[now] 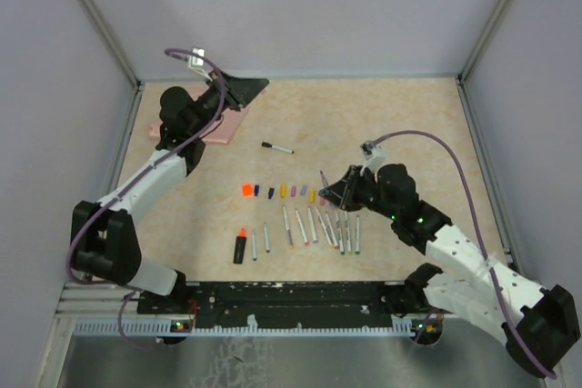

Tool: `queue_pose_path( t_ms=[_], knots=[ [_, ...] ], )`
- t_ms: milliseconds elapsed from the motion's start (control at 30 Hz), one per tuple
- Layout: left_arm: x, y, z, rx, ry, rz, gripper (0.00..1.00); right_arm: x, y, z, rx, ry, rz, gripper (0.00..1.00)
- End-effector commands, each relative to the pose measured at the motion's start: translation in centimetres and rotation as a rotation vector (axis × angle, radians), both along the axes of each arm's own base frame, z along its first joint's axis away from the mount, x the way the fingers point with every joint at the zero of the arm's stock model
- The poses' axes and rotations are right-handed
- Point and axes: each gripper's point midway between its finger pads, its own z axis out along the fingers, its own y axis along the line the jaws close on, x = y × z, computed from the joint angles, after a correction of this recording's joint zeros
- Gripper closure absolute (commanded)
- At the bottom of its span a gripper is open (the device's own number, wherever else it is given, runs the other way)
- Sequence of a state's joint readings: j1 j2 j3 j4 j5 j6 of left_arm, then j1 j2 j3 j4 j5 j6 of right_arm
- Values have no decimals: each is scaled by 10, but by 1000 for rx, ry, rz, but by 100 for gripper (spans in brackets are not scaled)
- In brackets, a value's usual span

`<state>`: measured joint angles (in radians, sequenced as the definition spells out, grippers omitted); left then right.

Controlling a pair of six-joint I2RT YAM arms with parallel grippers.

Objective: Open the pen caps
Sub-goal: Place the pen at the center of the board.

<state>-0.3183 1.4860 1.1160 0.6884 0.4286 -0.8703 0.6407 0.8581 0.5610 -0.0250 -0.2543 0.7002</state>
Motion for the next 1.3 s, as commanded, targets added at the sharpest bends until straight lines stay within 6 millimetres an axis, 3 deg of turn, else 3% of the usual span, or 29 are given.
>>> queue_pose_path(
  t_ms=[0, 133, 267, 367, 533, 767, 1267],
  knots=[
    [-52, -6, -17, 46, -1, -160, 100, 9, -46, -27, -157, 37, -223, 100],
    [-77, -4, -62, 97, 90, -207, 100, -4, -87, -60, -260, 168, -399, 100],
    [-100, 1, -91, 126, 143, -229, 100, -18, -117, -80, -328, 255, -525, 100],
    [-113, 5, -114, 140, 189, -231, 100, -30, -128, -98, -368, 327, -563, 100],
    [-126, 8, -134, 149, 232, -246, 100, -46, -135, -123, -415, 416, -564, 100],
    [-131, 7, -134, 157, 225, -268, 100, -54, -146, -144, -458, 477, -616, 99],
    [-137, 7, -133, 173, 210, -282, 100, -45, -147, -166, -553, 467, -601, 94]
  ],
)
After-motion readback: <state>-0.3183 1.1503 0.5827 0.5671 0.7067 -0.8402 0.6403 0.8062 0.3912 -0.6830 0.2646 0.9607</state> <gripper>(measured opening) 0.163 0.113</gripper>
